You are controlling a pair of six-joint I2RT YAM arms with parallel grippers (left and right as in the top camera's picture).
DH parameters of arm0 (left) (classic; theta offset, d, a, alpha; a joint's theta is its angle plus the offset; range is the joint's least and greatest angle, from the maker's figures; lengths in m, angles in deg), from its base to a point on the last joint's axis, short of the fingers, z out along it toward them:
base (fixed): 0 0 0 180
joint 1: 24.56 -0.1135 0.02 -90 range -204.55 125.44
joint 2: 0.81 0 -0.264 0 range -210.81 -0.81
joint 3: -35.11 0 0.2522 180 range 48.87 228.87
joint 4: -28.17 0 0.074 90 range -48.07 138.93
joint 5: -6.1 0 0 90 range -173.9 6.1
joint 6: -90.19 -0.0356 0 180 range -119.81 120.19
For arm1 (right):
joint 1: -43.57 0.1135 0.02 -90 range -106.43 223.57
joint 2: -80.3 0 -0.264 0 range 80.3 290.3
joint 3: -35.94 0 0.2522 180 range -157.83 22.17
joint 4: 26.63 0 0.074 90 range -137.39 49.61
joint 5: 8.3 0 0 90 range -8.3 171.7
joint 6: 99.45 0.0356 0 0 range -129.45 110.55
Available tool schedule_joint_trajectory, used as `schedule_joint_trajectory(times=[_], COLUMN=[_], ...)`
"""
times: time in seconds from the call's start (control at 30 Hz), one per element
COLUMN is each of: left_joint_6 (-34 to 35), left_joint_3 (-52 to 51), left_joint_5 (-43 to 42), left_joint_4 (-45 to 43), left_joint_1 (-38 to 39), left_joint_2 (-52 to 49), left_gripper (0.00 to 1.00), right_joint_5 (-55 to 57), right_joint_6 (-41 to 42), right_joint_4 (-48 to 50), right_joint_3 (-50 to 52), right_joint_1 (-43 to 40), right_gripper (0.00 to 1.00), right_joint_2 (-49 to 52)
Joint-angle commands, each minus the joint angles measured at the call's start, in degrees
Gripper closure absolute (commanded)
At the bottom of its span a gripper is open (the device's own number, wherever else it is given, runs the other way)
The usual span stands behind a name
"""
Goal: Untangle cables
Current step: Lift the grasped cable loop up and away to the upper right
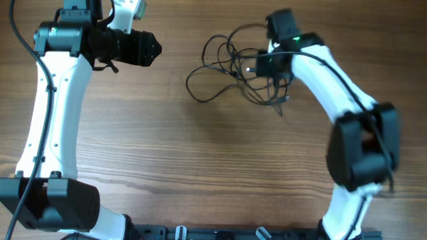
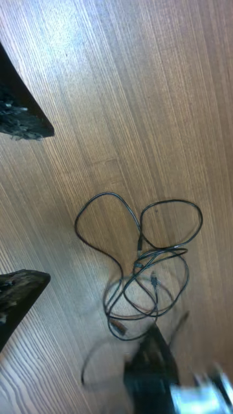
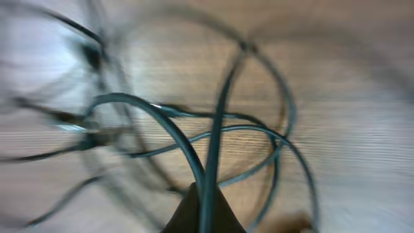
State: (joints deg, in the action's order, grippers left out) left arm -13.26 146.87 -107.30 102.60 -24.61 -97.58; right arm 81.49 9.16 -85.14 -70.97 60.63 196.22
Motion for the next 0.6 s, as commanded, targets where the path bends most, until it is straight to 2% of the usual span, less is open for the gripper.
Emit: schedule_joint_trajectory(times=[0.0,0.23,0.57], left_joint_6=[-1.16,-1.16,-1.18], left_joint_3=[0.48,0.48,0.48], left_joint_5=[0.46,-0.61,-0.61], left_joint_4=[0.09,0.48,0.94], left_joint_1=[-0.04,-0.04,-0.04], left_joint_2=[-0.52,-0.52,-0.52], left_gripper=[0.33,0.33,0.33], right_joint_5=[0.61,4.11,5.33], right_joint_6=[-0.24,-0.48,-0.59], right_joint_4=[-0.31,-0.61,-9.07], right_joint_3=[-2.93,-5.07,-17.03], right_joint_1=[0.22,0.22,0.22], right_gripper=[0.95,0.96,0.96], right_joint_2=[-14.19,-25.33,-26.25])
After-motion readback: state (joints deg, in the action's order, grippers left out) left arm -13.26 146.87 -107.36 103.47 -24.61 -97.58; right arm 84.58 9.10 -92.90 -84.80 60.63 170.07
